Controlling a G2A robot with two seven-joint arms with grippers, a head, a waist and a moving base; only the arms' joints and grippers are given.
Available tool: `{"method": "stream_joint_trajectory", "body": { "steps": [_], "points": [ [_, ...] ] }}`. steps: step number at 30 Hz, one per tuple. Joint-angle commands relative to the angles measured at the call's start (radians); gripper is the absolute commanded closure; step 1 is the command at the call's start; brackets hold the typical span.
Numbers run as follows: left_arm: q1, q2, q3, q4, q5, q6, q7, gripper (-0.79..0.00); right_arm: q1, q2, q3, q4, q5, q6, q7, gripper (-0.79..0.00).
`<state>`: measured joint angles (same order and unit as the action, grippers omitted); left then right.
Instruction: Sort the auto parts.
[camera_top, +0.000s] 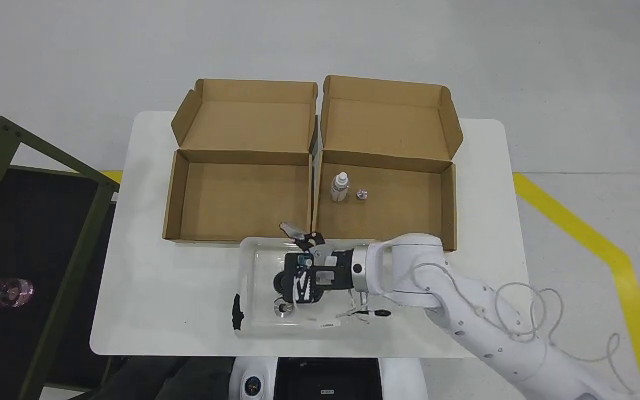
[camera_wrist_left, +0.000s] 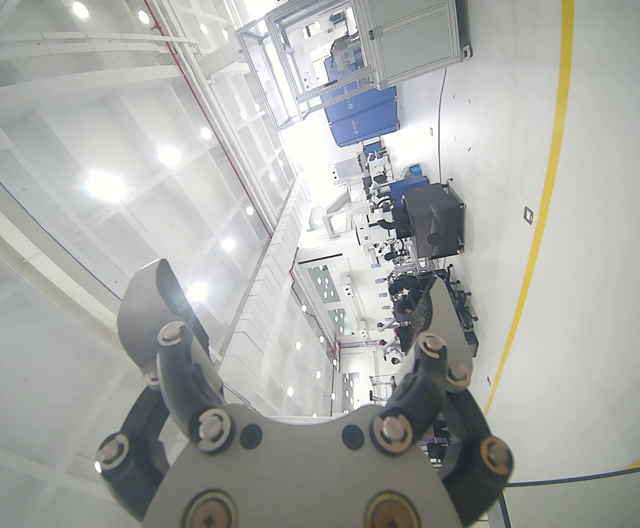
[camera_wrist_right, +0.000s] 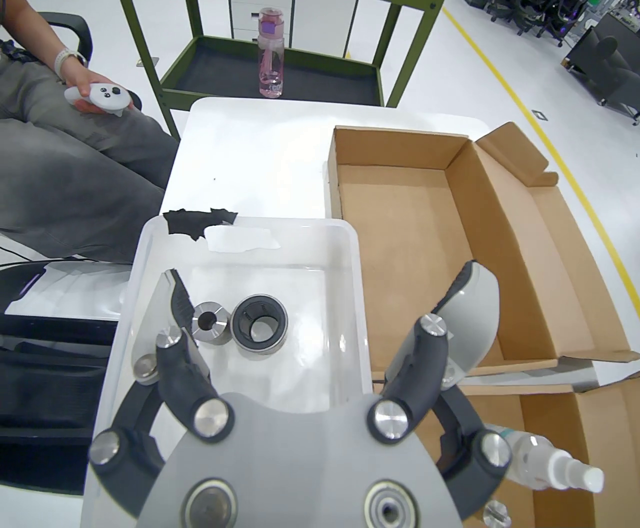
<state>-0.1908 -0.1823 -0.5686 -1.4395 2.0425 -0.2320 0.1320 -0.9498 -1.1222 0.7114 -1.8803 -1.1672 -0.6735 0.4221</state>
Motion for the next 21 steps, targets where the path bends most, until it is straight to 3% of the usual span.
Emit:
{"method": "stream_joint_trajectory", "body": {
  "steps": [1,21],
  "points": [
    [0.000,0.000,0.000,0.000,0.000,0.000,0.000,-0.785,-0.007,-0.002,-0.013,0.005,-0.012,-0.005,-0.004,-0.785],
    [0.000,0.000,0.000,0.000,0.000,0.000,0.000,-0.785,-0.012,-0.038,-0.096,0.119,-0.126,-0.015,-0.048,-0.785]
  ]
}}
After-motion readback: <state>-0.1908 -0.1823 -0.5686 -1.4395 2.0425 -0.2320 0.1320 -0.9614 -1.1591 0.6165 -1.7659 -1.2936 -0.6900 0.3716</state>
